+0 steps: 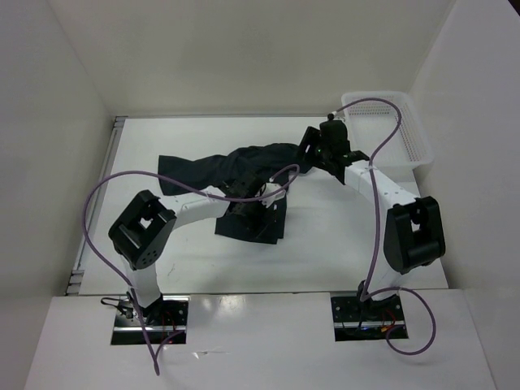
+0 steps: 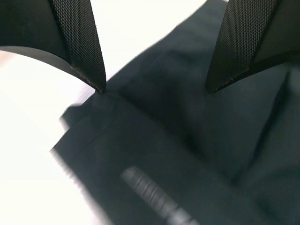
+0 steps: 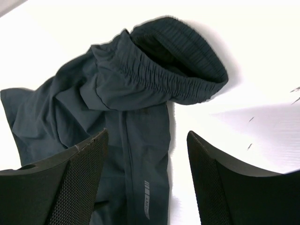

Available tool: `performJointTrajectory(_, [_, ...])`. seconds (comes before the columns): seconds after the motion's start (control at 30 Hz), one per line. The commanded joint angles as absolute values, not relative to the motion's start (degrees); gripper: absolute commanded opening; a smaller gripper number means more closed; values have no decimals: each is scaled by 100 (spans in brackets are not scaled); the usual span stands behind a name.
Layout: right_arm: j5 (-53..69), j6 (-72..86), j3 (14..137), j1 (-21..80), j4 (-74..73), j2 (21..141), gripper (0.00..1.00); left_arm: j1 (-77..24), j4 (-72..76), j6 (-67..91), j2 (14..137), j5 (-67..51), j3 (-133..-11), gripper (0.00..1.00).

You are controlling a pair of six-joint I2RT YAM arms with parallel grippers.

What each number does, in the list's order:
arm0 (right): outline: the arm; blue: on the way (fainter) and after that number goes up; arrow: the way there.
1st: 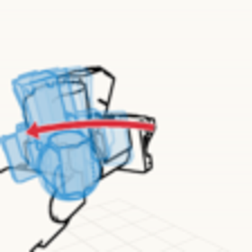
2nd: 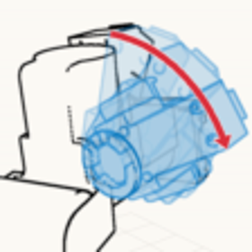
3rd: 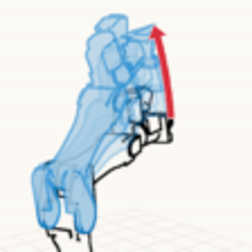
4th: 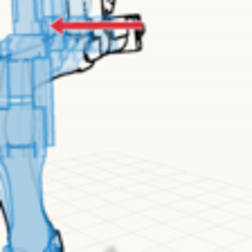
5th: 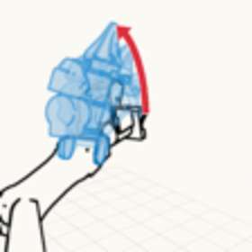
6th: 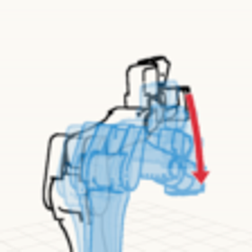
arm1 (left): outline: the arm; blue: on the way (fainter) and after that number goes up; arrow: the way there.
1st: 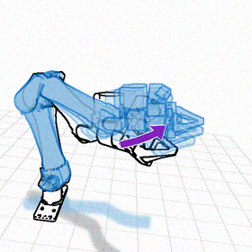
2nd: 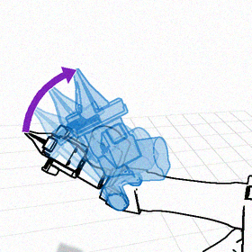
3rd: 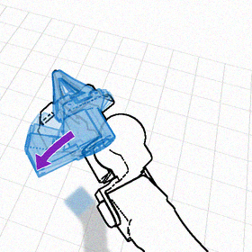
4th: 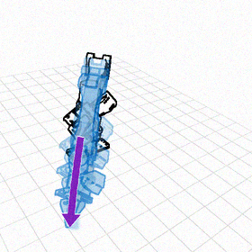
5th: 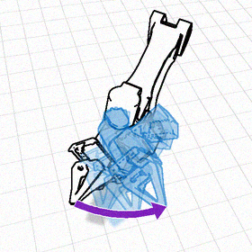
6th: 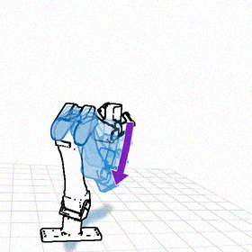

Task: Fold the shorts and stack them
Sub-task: Flatten the shorts out

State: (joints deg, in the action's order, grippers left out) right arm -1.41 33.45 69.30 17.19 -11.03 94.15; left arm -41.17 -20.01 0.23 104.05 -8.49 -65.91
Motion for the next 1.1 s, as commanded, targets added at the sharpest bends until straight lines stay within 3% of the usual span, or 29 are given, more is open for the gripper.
performJointTrajectory(0.0, [-466, 3146, 6759, 1679, -844, 9141, 73, -4166, -1661, 0, 10687, -1239, -6873, 93])
performJointTrajectory(0.23, [-536, 2962, 6811, 1679, -836, 9676, 73, -4166, -2135, 0, 11232, -2258, -7733, 84])
performJointTrajectory(0.33, [-588, 2909, 6934, 1679, -773, 10001, 73, -4166, -2188, 0, 11381, -2425, -7927, 84])
performJointTrajectory(0.43, [-693, 2909, 7328, 1679, -904, 10440, 65, -4166, -2364, 0, 11382, -2715, -8102, 86])
performJointTrajectory(0.67, [-879, 3445, 7655, 1626, -854, 11153, 65, -4166, -2136, 0, 11584, -2831, -8227, 90])
performJointTrajectory(0.73, [-879, 3445, 7707, 1626, -704, 11346, 65, -4227, -2083, 0, 11654, -2611, -8008, 80])
performJointTrajectory(0.8, [-747, 3445, 7830, 1626, -642, 11487, 65, -4228, -1881, 0, 11654, -2488, -7841, 62])
performJointTrajectory(0.83, [-747, 3445, 7979, 1626, -642, 11661, 65, -4228, -1811, 0, 11654, -2487, -7779, 37])
performJointTrajectory(0.87, [-747, 3445, 8050, 1626, -642, 11750, 65, -4228, -1706, 0, 11654, -2557, -7709, 22])
performJointTrajectory(0.93, [-747, 3498, 8226, 1573, -642, 11978, 65, -4166, -1644, 0, 11654, -2715, -7708, 0])
performJointTrajectory(1.0, [-361, 3498, 8305, 1573, -441, 12102, 63, -4166, -1644, 0, 11602, -2847, -7646, 0])
performJointTrajectory(1.07, [-247, 3550, 8437, 1573, -439, 12225, 50, -4166, -1775, 0, 11532, -2848, -7646, 0])
